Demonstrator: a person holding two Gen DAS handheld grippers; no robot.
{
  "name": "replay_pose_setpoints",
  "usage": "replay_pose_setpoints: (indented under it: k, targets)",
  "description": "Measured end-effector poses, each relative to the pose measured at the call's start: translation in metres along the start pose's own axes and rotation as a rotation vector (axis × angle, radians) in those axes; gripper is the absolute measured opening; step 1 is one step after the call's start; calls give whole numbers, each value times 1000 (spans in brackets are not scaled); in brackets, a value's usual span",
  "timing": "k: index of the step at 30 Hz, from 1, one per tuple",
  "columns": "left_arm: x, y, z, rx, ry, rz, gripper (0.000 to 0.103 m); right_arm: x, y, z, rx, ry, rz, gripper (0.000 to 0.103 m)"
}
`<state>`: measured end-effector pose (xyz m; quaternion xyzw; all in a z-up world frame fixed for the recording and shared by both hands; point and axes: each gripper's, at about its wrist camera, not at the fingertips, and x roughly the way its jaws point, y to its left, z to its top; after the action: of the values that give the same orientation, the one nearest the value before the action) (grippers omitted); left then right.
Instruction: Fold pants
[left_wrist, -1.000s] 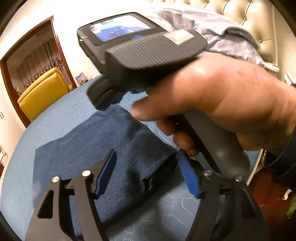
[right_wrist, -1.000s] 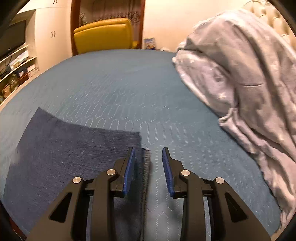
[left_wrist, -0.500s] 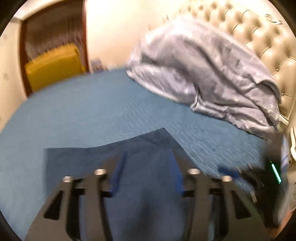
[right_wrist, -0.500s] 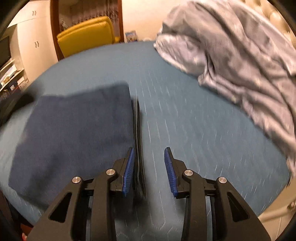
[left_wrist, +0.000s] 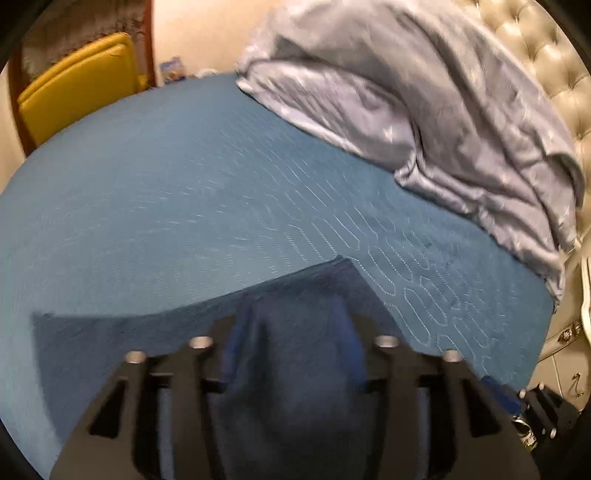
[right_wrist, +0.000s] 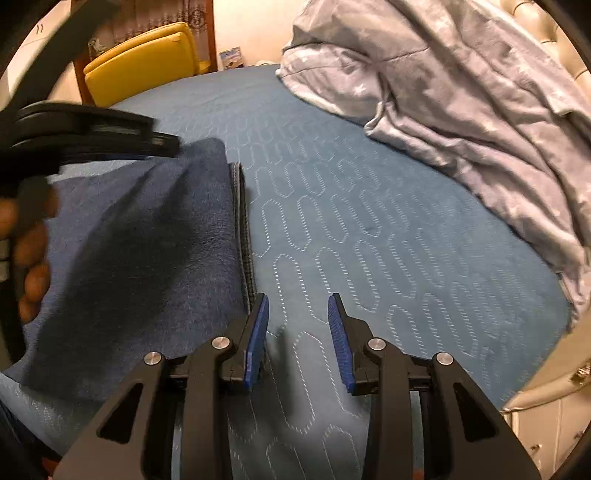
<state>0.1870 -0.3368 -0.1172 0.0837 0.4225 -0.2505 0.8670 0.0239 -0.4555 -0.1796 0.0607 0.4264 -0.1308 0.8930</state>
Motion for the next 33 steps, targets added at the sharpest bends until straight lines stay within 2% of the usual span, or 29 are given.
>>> replay_pose_setpoints:
  k: [1, 2, 5, 7, 9, 10, 12, 13, 15, 19, 21, 23, 27, 33]
  targets:
    - [-17, 3, -6, -1, -16, 4, 61, -9, 0, 0, 9, -12, -11, 55]
    - [-32, 5, -14, 0, -31, 9, 63, -21, 1, -1, 17, -30, -22, 69]
    - [-94, 24, -56, -13, -55, 57, 74, -59, 14, -7, 5, -68, -50, 77]
    - [-125, 37, -81, -29, -64, 111, 83, -84, 26, -13, 4, -80, -58, 88]
    - [-163, 50, -111, -35, -71, 169, 86, -108, 38, -19, 5, -95, -56, 89]
    - [-178, 55, -122, -46, -73, 191, 94, -123, 48, -23, 0, -103, -58, 89]
    - [-208, 65, -144, -63, -71, 223, 101, -145, 62, -29, -11, -106, -56, 89]
    - [-225, 70, -156, -77, -75, 244, 101, -159, 71, -33, -10, -112, -47, 89]
    - [-257, 78, -177, -126, -89, 271, 101, -185, 86, -40, -10, -129, -37, 96]
    - [-297, 87, -207, -197, -80, 287, 101, -222, 110, -52, -37, -158, -9, 97]
    - [-319, 90, -217, -216, -103, 297, 101, -238, 118, -58, -52, -177, -10, 97]
    - [-337, 92, -224, -233, -123, 289, 101, -252, 126, -65, -73, -195, -7, 97]
    - [-364, 93, -230, -238, -167, 329, 101, -267, 129, -73, -70, -224, -11, 97]
    - [-381, 87, -231, -237, -188, 323, 101, -279, 133, -76, -71, -259, 16, 97]
